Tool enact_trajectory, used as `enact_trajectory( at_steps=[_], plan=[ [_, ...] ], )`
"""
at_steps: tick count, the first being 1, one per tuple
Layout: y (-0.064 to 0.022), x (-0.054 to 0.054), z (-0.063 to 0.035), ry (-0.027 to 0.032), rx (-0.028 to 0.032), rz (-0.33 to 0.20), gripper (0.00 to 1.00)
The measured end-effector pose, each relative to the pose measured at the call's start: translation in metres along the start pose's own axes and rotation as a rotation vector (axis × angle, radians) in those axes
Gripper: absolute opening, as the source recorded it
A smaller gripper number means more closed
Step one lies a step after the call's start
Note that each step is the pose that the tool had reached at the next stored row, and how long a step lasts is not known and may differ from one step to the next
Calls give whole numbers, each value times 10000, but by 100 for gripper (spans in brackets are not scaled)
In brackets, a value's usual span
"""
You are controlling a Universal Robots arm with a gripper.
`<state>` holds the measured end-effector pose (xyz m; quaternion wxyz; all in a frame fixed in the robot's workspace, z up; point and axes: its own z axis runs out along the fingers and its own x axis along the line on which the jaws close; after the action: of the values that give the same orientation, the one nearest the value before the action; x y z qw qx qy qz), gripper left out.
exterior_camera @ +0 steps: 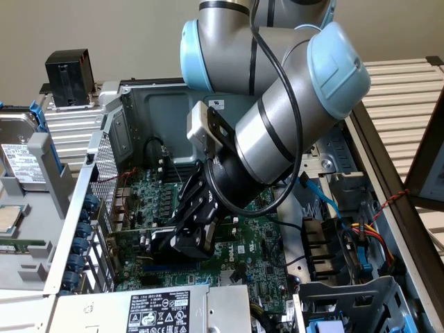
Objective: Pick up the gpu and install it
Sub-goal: 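Insert the gpu into the slot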
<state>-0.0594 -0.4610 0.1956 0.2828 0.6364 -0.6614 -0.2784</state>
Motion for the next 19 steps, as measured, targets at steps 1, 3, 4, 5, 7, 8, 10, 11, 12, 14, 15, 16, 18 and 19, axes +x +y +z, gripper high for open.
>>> enact_trajectory(
  at_steps=[1,3,4,5,7,8,10,11,12,14,15,16,18,19],
  plan=[
    [0,0,0,0,0,1,27],
    [0,0,1,-1,1,0,27],
    [0,0,1,-1,0,1,27],
    [0,0,1,0,0,1,27],
    [0,0,1,0,0,1,27],
    [0,0,1,0,0,0,27],
    [0,0,1,2,0,-1,27],
    [0,0,1,3,0,-2,27],
    [0,0,1,4,0,-3,27],
    [0,0,1,7,0,-7,27],
    [0,0,1,9,0,-8,27],
    [0,0,2,10,1,-10,27],
    [0,0,2,13,1,-13,27],
    [0,0,2,14,1,-13,27]
  ],
)
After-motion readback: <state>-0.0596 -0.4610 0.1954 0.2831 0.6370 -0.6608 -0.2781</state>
